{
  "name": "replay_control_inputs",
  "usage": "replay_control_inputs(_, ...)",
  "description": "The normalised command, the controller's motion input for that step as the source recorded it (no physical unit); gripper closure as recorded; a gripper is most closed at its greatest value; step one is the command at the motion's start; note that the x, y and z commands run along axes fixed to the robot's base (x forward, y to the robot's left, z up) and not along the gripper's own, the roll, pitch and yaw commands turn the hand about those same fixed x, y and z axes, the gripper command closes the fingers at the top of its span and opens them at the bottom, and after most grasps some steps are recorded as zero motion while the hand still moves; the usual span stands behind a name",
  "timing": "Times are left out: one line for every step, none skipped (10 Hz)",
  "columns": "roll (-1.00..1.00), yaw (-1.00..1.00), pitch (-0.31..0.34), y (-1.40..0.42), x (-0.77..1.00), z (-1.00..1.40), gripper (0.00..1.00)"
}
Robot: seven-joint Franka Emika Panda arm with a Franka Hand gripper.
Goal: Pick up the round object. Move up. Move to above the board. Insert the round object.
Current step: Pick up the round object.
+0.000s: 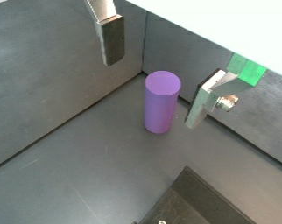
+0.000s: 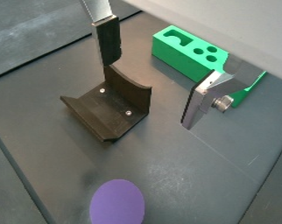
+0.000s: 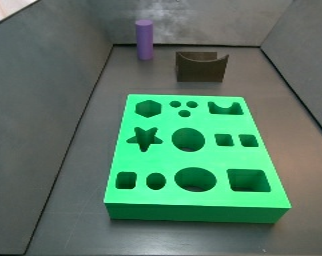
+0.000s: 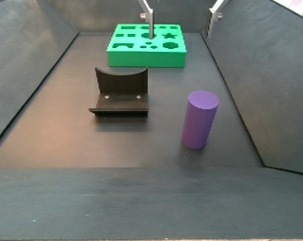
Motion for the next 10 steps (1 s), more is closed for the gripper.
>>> replay_control_inputs(-0.09,-0.02,-0.069,0.27,-0.37,-0.02,0.0)
replay_control_inputs(-0.15,0.02,-0.104,0.54,-0.28,-0.09,0.0)
replay_control_inputs(-0.12,0.1,-0.133,0.68,-0.44,-0.3,0.0)
replay_control_inputs(-0.02,0.13,-0.109,0.56,-0.31,-0.44,0.0)
replay_control_inputs(0.0,0.14,-0.061,0.45,-0.16,-0.54,0.0)
replay_control_inputs(0.0,0.15,-0.054,0.38,-0.1,-0.62,0.0)
replay_control_inputs(0.0,0.15,-0.051,0.31,0.0,-0.66,0.0)
replay_control_inputs(0.0,0.12,-0.046,0.31,0.0,-0.63,0.0)
replay_control_inputs(0.0,0.11,-0.056,0.3,0.0,-0.69,0.0)
replay_control_inputs(0.0,0.11,-0.063,0.27,0.0,-0.73,0.0)
